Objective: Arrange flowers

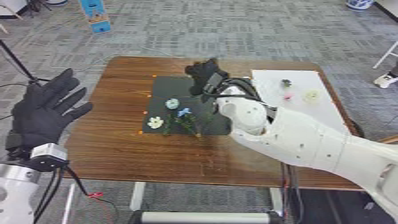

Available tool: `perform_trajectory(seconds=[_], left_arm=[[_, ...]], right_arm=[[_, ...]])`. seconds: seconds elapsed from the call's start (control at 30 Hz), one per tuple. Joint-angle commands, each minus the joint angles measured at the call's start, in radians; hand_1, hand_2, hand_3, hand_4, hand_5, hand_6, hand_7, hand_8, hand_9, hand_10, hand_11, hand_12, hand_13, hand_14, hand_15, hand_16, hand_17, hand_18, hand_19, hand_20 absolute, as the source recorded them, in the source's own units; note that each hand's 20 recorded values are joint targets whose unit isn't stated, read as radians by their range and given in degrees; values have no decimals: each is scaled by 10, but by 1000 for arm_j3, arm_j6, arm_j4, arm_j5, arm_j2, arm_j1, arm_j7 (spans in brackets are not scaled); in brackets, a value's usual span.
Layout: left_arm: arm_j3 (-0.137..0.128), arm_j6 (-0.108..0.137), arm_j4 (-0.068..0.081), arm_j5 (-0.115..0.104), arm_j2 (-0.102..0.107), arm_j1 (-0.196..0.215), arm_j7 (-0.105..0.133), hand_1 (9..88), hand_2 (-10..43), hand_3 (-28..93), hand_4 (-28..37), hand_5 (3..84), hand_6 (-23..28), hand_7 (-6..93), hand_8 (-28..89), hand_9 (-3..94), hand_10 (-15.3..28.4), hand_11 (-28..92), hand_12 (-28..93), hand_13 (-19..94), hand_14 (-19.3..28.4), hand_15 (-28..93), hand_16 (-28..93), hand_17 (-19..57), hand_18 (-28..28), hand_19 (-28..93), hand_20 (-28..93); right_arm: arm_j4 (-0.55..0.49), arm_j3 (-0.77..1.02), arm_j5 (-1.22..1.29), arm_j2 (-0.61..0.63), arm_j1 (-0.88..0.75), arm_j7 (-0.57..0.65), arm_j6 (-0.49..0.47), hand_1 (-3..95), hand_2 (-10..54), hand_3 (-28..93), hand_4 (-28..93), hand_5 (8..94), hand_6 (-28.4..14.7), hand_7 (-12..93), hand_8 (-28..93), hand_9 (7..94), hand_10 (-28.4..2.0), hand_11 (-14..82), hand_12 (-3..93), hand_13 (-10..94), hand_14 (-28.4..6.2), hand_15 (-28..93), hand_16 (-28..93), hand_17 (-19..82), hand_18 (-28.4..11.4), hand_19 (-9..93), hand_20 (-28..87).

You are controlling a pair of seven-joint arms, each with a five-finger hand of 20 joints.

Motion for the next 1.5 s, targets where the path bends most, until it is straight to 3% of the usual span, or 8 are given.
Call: perform_trajectory(seconds=[0.03, 0.33, 0.53, 0.67, 1.0, 1.1, 1.23, 1.5], left_arm=[[-8, 6, -18, -2, -26, 29, 7, 222, -79, 622, -283, 256, 24, 143, -77, 198, 100, 103, 174, 161, 141, 83, 59, -104, 248, 401, 24], [-12, 12, -24, -3, -38, 46, 12, 221, -79, 626, -283, 256, 24, 145, -78, 199, 101, 105, 173, 161, 140, 84, 57, -104, 249, 402, 25], [-7, 10, -22, -2, -36, 39, 11, 223, -77, 623, -283, 256, 24, 144, -78, 200, 101, 105, 172, 162, 140, 84, 57, -104, 249, 403, 24], [-13, 11, -26, -3, -39, 48, 12, 223, -78, 623, -283, 257, 24, 143, -77, 200, 101, 106, 172, 162, 141, 86, 57, -104, 248, 402, 24], [-13, 10, -27, -3, -35, 48, 7, 223, -77, 623, -283, 256, 23, 143, -77, 200, 101, 105, 172, 162, 140, 86, 56, -104, 249, 402, 24], [-14, 8, -26, -5, -32, 46, 8, 224, -77, 622, -283, 256, 23, 144, -77, 200, 102, 105, 171, 162, 140, 86, 56, -104, 248, 402, 24], [-16, 7, -25, -6, -30, 45, 4, 225, -73, 618, -283, 256, 23, 144, -78, 201, 102, 105, 171, 162, 140, 85, 56, -104, 249, 402, 24], [-12, 4, -24, -5, -28, 42, 2, 225, -71, 617, -283, 256, 24, 144, -78, 201, 102, 106, 172, 162, 141, 86, 56, -104, 249, 403, 23]], right_arm=[[35, 91, -4, 166, -16, 89, -59, 301, -95, 852, -283, 368, -46, 199, -105, 397, -136, 216, 227, 562, -90, 860, 316, 277, -212, 836, 557], [34, 202, 13, 299, -147, 148, -113, 312, -95, 813, -283, 338, -67, 150, -80, 374, -150, 156, 206, 555, -97, 864, 296, 273, -215, 830, 553], [46, 206, 11, 342, -195, 172, -104, 322, -95, 807, -283, 383, -53, 170, -86, 422, -132, 159, 197, 583, -94, 862, 291, 290, -218, 841, 549], [49, 203, 11, 364, -209, 166, -113, 332, -95, 800, -283, 413, -32, 201, -100, 446, -90, 180, 193, 592, -92, 863, 293, 294, -217, 846, 546], [133, 143, -14, 344, -189, 154, -128, 352, -95, 828, -283, 486, 2, 274, -132, 523, -91, 228, 200, 614, -84, 862, 298, 307, -211, 857, 543], [166, 110, -15, 334, -179, 142, -32, 402, -95, 835, -282, 542, 24, 349, -117, 581, -92, 306, 230, 634, -73, 860, 303, 324, -204, 868, 541], [189, 78, -42, 331, -175, 113, 136, 507, -95, 767, -282, 655, 36, 477, 6, 769, -58, 223, 462, 698, -57, 847, 319, 362, -200, 892, 532], [2, 85, -35, 341, -137, 13, 268, 516, -95, 799, -282, 718, 32, 464, 16, 811, -49, 257, 483, 729, -50, 846, 327, 384, -204, 909, 532]])
